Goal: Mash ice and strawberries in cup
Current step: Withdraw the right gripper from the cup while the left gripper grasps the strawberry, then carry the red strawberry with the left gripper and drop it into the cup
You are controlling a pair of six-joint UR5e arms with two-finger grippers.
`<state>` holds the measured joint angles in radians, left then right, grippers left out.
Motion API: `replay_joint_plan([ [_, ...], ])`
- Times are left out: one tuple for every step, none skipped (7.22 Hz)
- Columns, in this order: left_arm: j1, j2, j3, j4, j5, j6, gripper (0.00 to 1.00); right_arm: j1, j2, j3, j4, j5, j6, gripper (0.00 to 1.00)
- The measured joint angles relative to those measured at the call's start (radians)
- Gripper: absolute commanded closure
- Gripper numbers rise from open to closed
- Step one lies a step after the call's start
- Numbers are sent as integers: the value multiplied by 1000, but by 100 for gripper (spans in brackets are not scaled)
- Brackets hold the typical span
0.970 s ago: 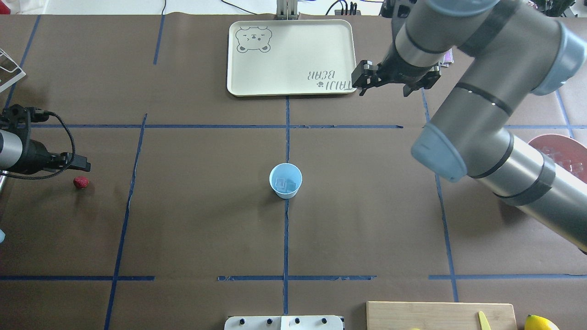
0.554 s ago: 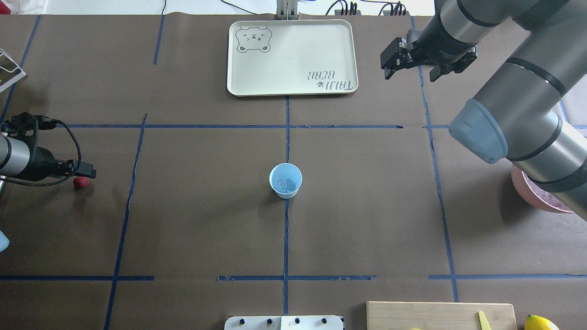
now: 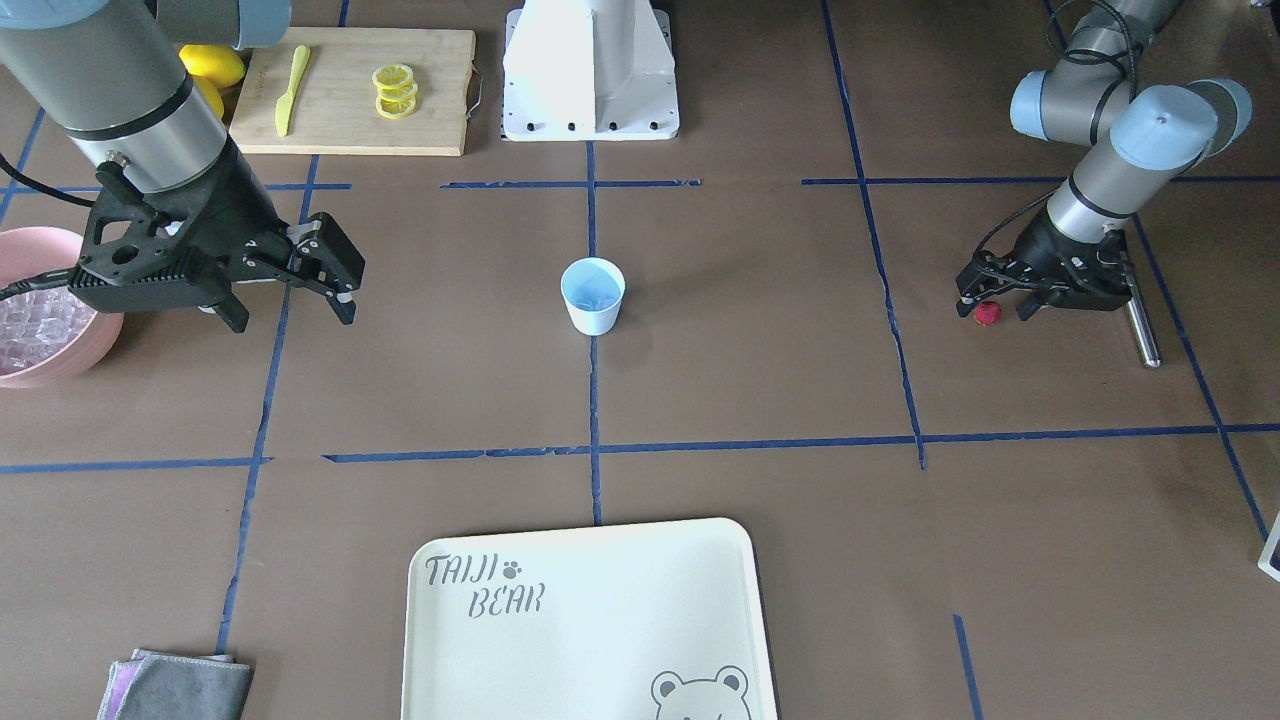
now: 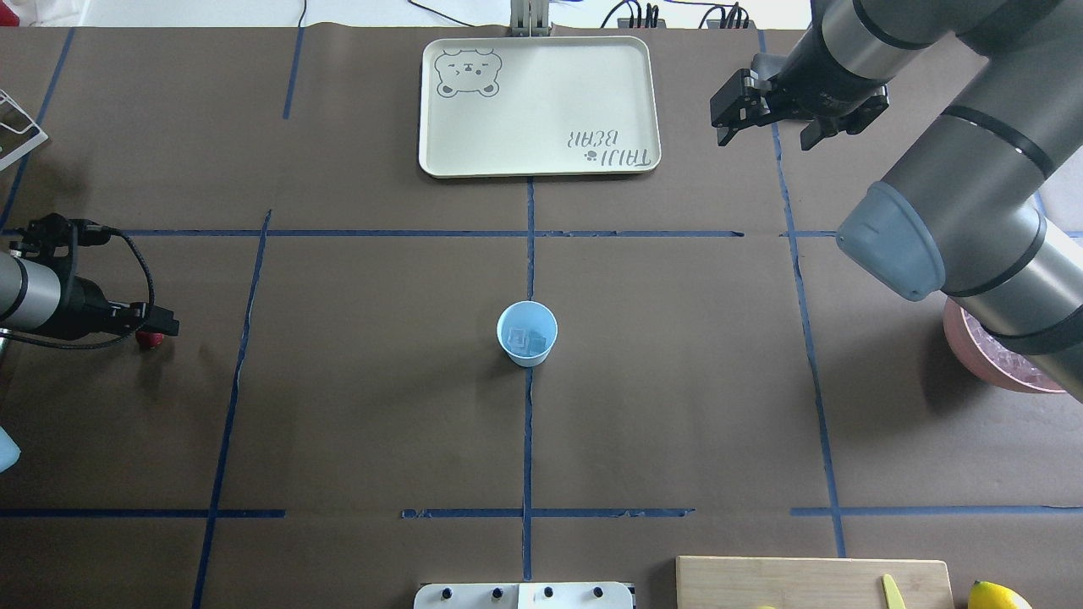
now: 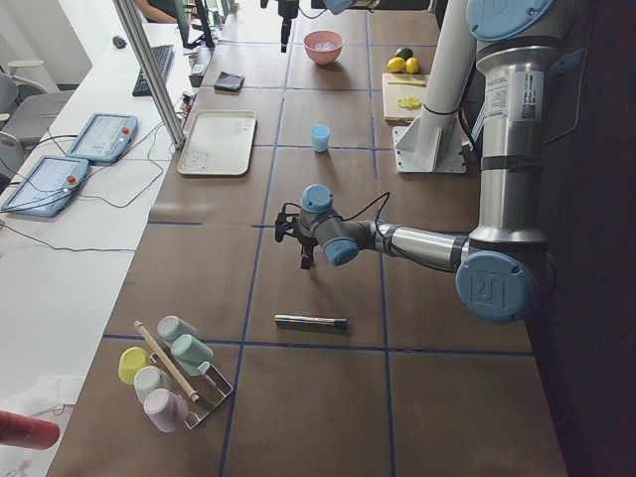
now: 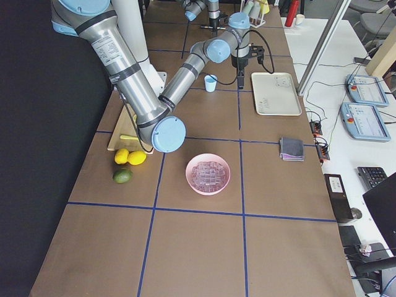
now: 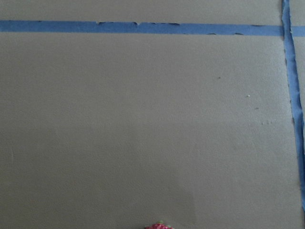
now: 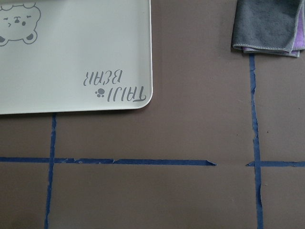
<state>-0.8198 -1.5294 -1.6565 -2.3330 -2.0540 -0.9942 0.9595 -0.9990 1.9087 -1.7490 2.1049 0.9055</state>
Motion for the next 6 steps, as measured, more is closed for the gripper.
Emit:
replay_joint_plan([
  [0,0,1,1,0,0,73,5,-7,1,0,1,-6,1],
  [1,1,1,1,0,0,91,11,-12,1,0,2,-15,0],
  [0,3,0,1,2,1,100,15,-17,1,0,4,-22,1],
  [0,8,-6,3,2,3,100,24,-22,1,0,5,-32,0],
  [-1,11,-29,15,-1,3,100,46,-39,1,0,16,-68,0],
  [-2,10,-79,66,-5,3,100,87,-76,1,2,46,-144,0],
])
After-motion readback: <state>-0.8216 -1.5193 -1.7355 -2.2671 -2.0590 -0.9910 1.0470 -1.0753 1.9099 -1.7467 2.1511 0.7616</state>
